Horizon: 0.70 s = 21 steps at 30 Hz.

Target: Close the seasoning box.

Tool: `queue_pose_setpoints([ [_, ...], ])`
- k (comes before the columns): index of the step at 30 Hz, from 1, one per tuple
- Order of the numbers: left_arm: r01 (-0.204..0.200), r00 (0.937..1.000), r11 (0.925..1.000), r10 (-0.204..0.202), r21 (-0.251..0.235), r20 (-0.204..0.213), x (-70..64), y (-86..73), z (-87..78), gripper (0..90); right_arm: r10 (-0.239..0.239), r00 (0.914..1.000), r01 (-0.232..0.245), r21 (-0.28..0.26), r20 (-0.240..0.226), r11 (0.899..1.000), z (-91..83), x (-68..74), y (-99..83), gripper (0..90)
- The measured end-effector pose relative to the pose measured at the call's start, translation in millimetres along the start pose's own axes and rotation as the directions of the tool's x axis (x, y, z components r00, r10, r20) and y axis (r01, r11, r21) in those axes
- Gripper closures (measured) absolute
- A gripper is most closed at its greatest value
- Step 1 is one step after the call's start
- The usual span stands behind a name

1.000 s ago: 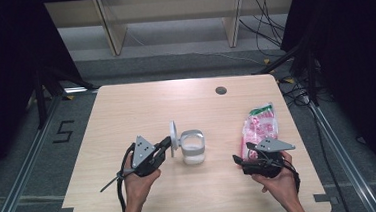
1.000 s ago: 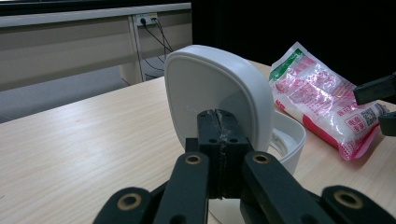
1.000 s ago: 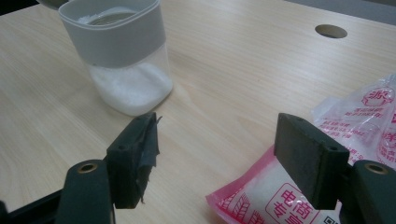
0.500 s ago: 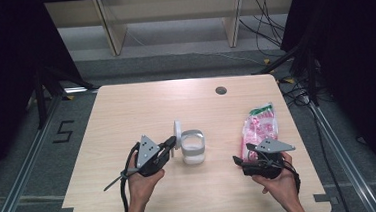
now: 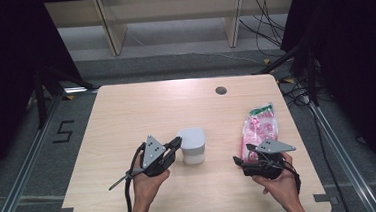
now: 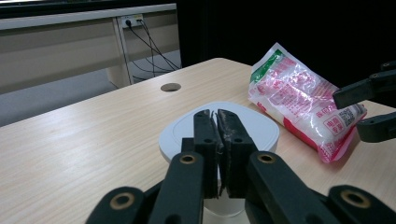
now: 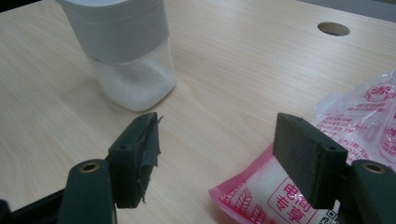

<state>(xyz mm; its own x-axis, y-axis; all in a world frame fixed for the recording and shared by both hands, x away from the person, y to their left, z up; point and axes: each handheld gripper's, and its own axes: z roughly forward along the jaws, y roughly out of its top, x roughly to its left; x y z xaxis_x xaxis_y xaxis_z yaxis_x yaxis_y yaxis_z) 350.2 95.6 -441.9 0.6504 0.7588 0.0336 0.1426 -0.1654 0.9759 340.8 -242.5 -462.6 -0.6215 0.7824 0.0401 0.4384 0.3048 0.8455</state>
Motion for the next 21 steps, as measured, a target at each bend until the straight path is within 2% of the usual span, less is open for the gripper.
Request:
queue_pose_setpoints([
  [3,0.006,0.9998,1.0000,-0.005,-0.007,0.017,0.5,0.1,-0.8,77.5,-0.005,1.0000,0.005,-0.001,0.003,1.000,-0.2,-0.2,-0.1,32.5],
  [5,0.012,0.9999,0.9999,-0.012,-0.004,0.005,0.4,0.4,-3.0,69.5,-0.004,1.0000,0.004,-0.003,-0.006,1.000,0.5,-0.7,-0.5,32.5],
  [6,0.007,0.9999,0.9999,-0.006,-0.008,0.013,1.2,0.4,-3.4,66.2,-0.020,0.9998,0.020,-0.014,0.001,1.000,1.0,-1.6,-0.5,32.5],
  [7,0.010,0.9999,0.9999,-0.010,0.008,0.014,0.5,0.6,-5.4,62.8,-0.018,0.9998,0.018,-0.013,-0.001,1.000,1.0,-1.5,-0.6,32.4],
  [9,0.015,0.9997,0.9999,-0.015,0.009,0.018,0.0,0.3,-7.3,54.9,0.022,0.9997,-0.022,0.001,-0.008,1.000,0.3,2.1,-0.9,32.5],
  [10,0.011,0.9999,0.9998,-0.012,0.018,0.013,-0.2,0.3,-9.0,51.7,-0.004,0.9999,0.004,-0.003,-0.011,1.000,0.9,0.0,-0.7,32.4],
  [11,-0.006,0.9999,0.9997,0.006,0.023,0.013,0.5,0.4,-10.4,48.2,-0.008,1.0000,0.008,-0.001,-0.003,1.000,0.3,0.0,-0.6,32.4],
  [12,0.010,0.9998,0.9995,-0.011,0.029,0.015,-0.9,-0.2,-12.0,45.4,-0.009,0.9999,0.009,0.000,-0.006,1.000,0.6,0.0,-0.8,32.5],
  [13,0.004,0.9998,0.9995,-0.005,0.031,0.020,-0.5,-0.5,-13.4,42.7,-0.008,1.0000,0.008,0.001,-0.003,1.000,0.5,0.3,-0.9,32.5],
  [19,0.016,0.9998,0.9993,-0.017,0.034,0.010,0.8,-5.0,-20.7,35.1,-0.022,0.9998,0.022,0.000,0.002,1.000,1.0,0.0,-1.0,32.4],
  [20,0.002,0.9999,0.9993,-0.003,0.037,0.011,1.8,-5.2,-21.4,34.3,-0.024,0.9997,0.024,0.000,0.002,1.000,1.2,-0.1,-1.1,32.5],
  [21,0.013,0.9999,0.9992,-0.013,0.038,0.009,1.2,-6.0,-22.1,33.7,-0.032,0.9995,0.032,-0.005,0.003,0.999,1.5,-0.6,-1.1,32.5],
])
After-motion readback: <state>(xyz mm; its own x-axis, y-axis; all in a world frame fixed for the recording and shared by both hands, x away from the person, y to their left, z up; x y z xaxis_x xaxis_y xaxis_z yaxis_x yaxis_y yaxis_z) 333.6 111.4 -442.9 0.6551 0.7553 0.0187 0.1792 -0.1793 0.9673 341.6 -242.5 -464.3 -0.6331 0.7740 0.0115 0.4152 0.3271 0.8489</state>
